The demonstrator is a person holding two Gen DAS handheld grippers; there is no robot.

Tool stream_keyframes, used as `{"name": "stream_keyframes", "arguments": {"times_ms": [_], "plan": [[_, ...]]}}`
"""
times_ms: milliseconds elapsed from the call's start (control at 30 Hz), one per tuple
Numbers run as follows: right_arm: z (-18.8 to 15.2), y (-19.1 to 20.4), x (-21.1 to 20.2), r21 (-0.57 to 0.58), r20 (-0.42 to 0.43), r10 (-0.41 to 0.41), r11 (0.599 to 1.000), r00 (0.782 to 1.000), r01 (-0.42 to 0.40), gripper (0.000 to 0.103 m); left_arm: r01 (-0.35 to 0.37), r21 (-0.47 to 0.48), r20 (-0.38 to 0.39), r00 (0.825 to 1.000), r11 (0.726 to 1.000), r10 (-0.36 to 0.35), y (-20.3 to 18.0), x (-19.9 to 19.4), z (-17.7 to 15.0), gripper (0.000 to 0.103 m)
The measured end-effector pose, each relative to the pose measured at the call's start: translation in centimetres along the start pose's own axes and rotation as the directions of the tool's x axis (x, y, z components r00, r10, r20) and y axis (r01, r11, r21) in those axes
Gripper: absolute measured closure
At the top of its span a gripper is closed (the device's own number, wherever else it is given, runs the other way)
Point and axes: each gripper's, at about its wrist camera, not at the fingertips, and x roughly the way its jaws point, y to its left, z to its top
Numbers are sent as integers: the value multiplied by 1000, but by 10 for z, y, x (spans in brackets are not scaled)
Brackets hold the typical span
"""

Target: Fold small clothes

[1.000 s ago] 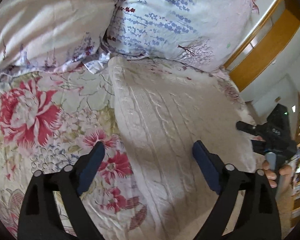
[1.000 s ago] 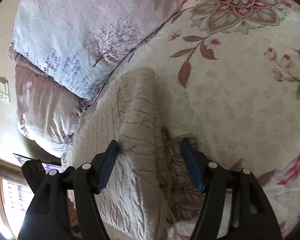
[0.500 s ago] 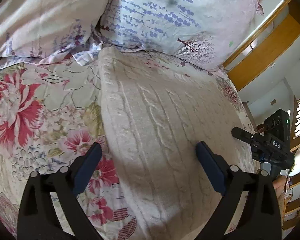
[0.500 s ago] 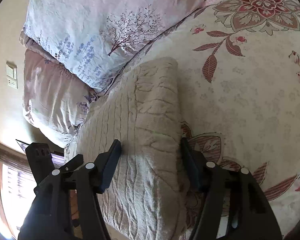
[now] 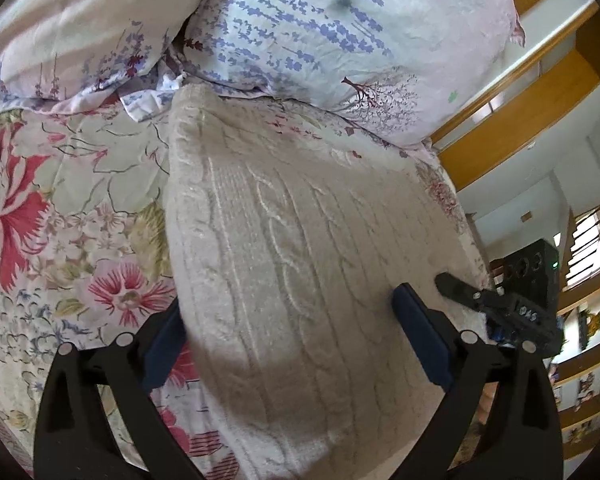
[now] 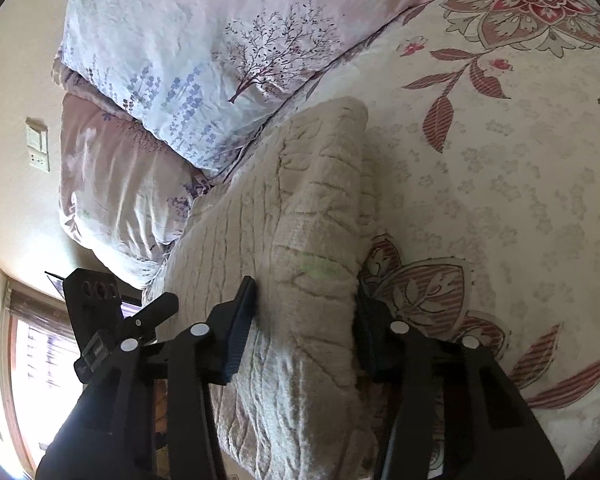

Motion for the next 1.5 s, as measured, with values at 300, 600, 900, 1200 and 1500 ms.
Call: {"name": "stream_keyframes", "arguments": {"times_ms": [300,600,900,1200,1500], "plan": [[-10,18,-15,-27,87,32,999,996,-30,73,78,-69,44,996,995,-75,14,-21,-4,61],[-32,87,-5,-140,97,73,988,993,-59,75,110,-34,62,992,993,-107,22,-85,-13,65],[-71,152,88,-335,-40,-3,942,999,-10,75,-12,-106,113,993,994,24,109,-170,-21,62],[-58,130,98,-182,-97,-22,983,995,4,58,-42,-189,171,982,981,75,155,-177,-47,49],[-33,135,107,-167,36,-101,980,994,105,93,-316,101,325,907,943,269,85,-201,-70,32]]}}
